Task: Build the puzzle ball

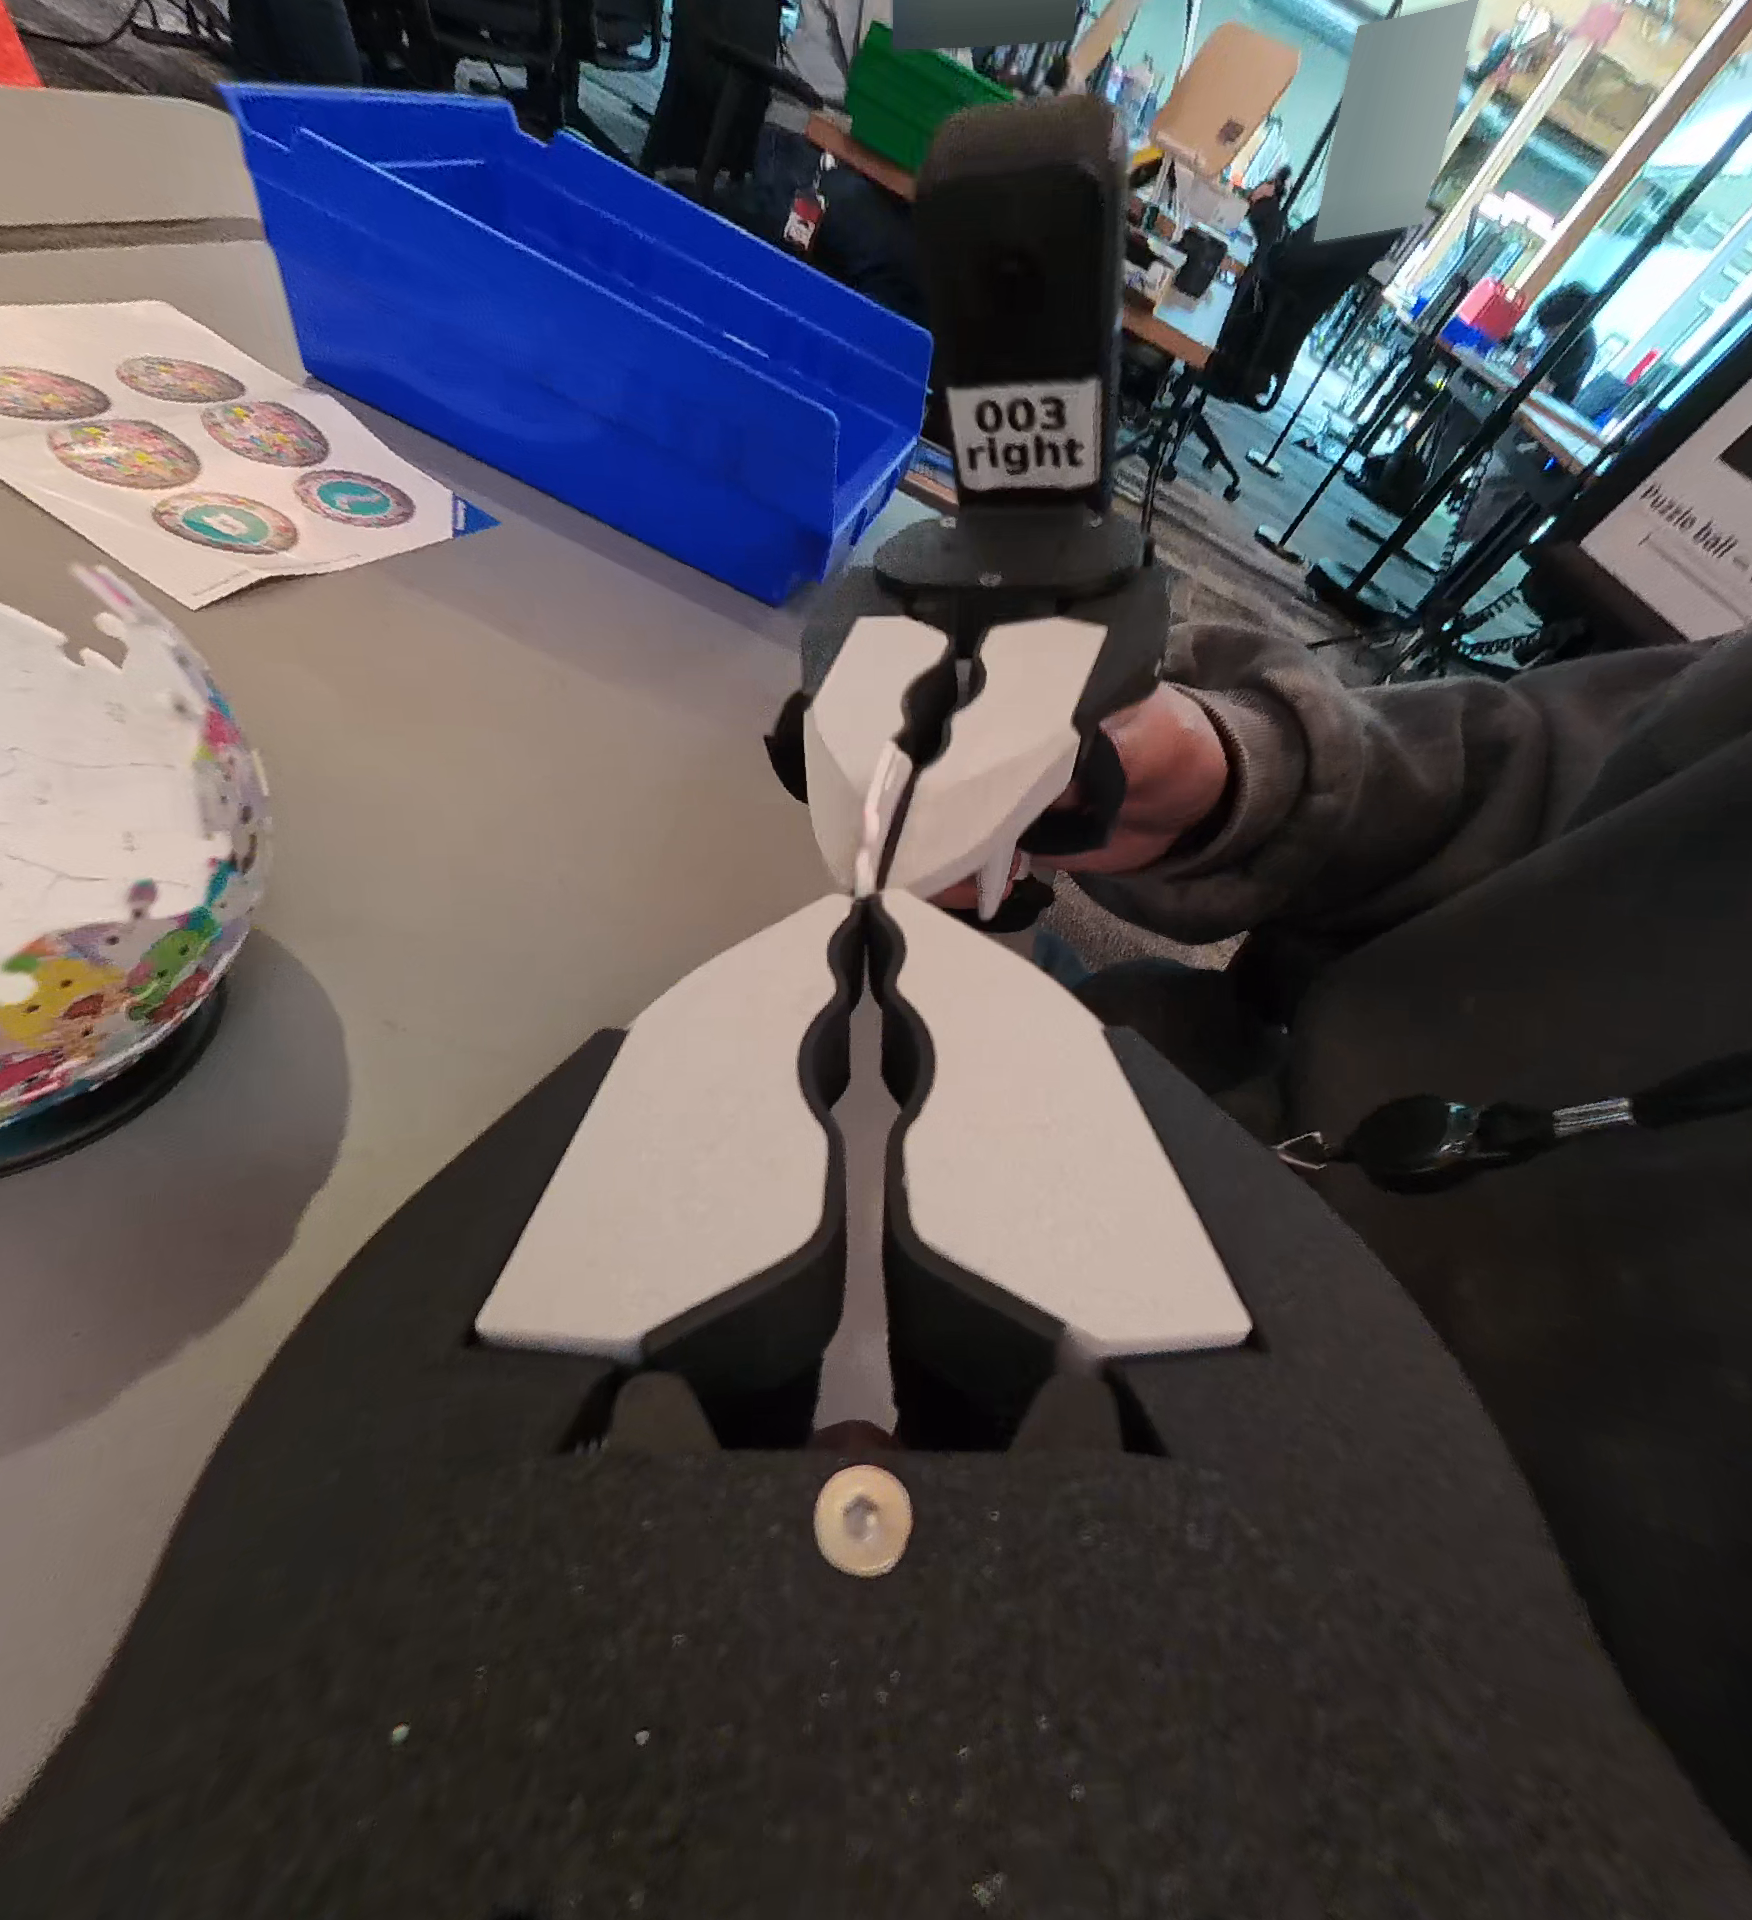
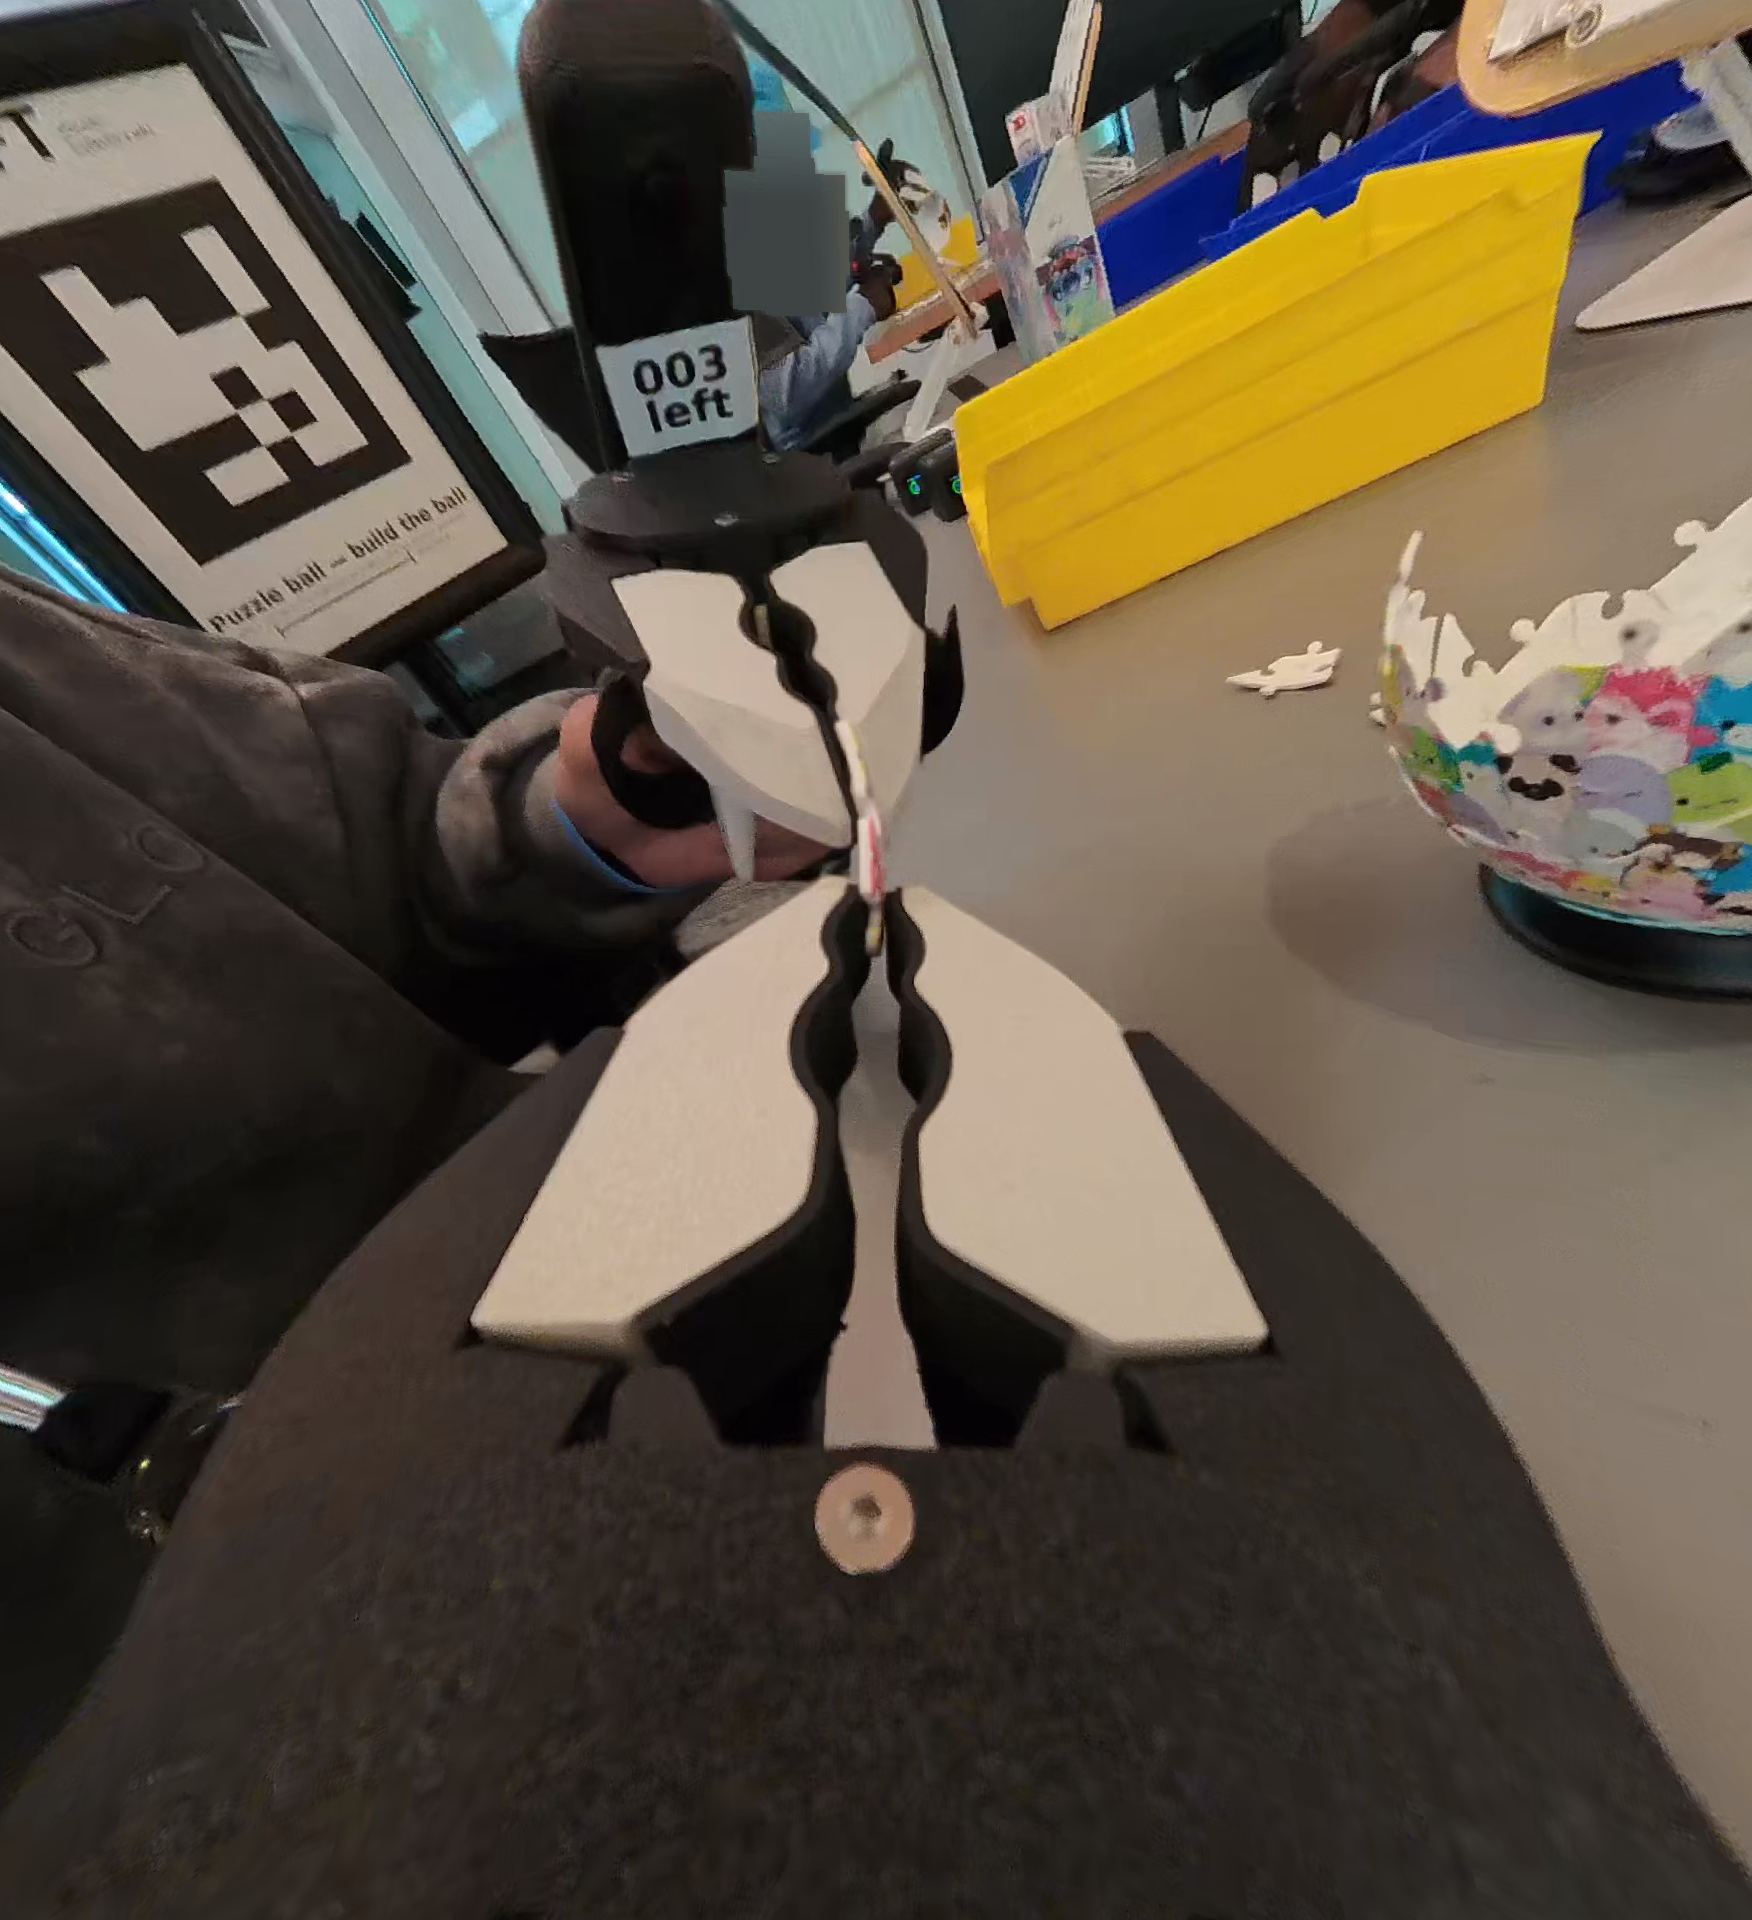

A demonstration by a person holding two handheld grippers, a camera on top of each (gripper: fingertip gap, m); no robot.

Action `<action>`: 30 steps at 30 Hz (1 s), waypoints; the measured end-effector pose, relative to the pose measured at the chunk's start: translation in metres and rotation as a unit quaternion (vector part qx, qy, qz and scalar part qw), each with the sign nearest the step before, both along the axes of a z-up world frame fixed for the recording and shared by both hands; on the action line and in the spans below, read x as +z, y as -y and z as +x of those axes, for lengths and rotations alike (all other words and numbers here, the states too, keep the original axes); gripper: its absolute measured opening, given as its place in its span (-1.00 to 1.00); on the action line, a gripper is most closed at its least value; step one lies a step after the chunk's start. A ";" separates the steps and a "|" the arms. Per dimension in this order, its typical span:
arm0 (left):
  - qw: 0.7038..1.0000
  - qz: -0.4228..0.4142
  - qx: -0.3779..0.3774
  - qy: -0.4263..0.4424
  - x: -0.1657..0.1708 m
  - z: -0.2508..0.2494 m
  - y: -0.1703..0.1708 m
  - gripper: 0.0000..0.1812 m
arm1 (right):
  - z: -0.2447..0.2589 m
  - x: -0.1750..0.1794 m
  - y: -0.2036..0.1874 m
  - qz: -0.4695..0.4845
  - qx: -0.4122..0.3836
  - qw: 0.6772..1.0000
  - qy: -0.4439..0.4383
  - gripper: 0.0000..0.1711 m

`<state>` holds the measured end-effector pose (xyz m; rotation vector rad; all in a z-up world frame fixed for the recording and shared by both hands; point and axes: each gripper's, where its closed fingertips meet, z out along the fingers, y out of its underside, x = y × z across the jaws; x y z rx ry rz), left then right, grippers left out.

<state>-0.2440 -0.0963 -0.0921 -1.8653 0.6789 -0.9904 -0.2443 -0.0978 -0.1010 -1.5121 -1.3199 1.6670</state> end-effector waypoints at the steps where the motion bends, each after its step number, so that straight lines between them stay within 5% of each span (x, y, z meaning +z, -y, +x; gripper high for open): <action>1: 1.000 -0.006 -0.002 0.000 -0.001 -0.001 0.001 -1.00 | 0.000 0.001 0.001 0.008 -0.003 1.000 -0.001 -0.97; 14: 0.999 -0.015 0.001 -0.044 -0.030 -0.009 -0.006 -1.00 | 0.002 -0.016 -0.015 0.047 -0.021 0.998 0.041 -0.97; 18: 0.998 -0.005 0.010 -0.055 -0.033 -0.011 -0.009 -0.87 | 0.000 -0.029 -0.005 0.064 0.009 0.995 0.071 -0.97; 30: 0.998 -0.016 0.000 -0.058 -0.040 -0.008 0.015 -0.89 | -0.003 -0.039 0.014 0.051 0.044 0.993 0.095 -0.97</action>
